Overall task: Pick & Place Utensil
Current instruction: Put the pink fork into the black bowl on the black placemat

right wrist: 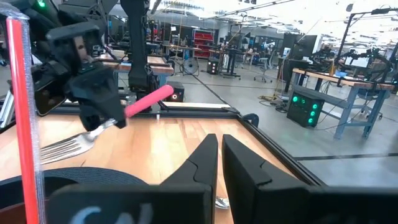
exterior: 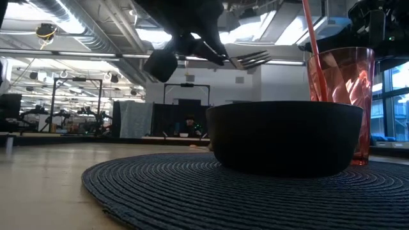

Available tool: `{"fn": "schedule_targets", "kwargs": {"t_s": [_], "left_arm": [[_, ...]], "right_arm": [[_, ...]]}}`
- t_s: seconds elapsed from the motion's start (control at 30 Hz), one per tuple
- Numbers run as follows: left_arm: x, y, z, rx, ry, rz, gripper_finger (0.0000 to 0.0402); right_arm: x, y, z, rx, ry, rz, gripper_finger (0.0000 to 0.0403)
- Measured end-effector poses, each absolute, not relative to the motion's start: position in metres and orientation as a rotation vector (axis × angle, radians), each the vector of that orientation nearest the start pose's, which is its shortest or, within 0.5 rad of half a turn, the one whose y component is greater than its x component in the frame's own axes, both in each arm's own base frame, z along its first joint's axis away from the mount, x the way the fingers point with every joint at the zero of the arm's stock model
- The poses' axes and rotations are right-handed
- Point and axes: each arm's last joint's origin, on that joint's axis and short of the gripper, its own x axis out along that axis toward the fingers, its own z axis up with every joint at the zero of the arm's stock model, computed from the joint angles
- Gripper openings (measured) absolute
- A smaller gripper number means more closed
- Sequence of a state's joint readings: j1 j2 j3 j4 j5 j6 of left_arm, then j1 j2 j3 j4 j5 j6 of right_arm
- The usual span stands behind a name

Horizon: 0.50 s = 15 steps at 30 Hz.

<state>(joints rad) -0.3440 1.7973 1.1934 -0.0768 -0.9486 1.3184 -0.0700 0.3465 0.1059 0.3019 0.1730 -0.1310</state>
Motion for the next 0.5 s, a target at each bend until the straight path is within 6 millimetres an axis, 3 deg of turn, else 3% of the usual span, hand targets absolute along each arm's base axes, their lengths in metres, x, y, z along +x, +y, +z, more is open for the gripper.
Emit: {"fn": "schedule_targets", "kwargs": {"t_s": [0.5], "left_arm": [[0.364,-0.127,0.215,1.719,0.838,0.085,0.0027]], "right_arm": [[0.119,-0.013,0.199,-0.108,-0.048,-0.246,0.0026]]}}
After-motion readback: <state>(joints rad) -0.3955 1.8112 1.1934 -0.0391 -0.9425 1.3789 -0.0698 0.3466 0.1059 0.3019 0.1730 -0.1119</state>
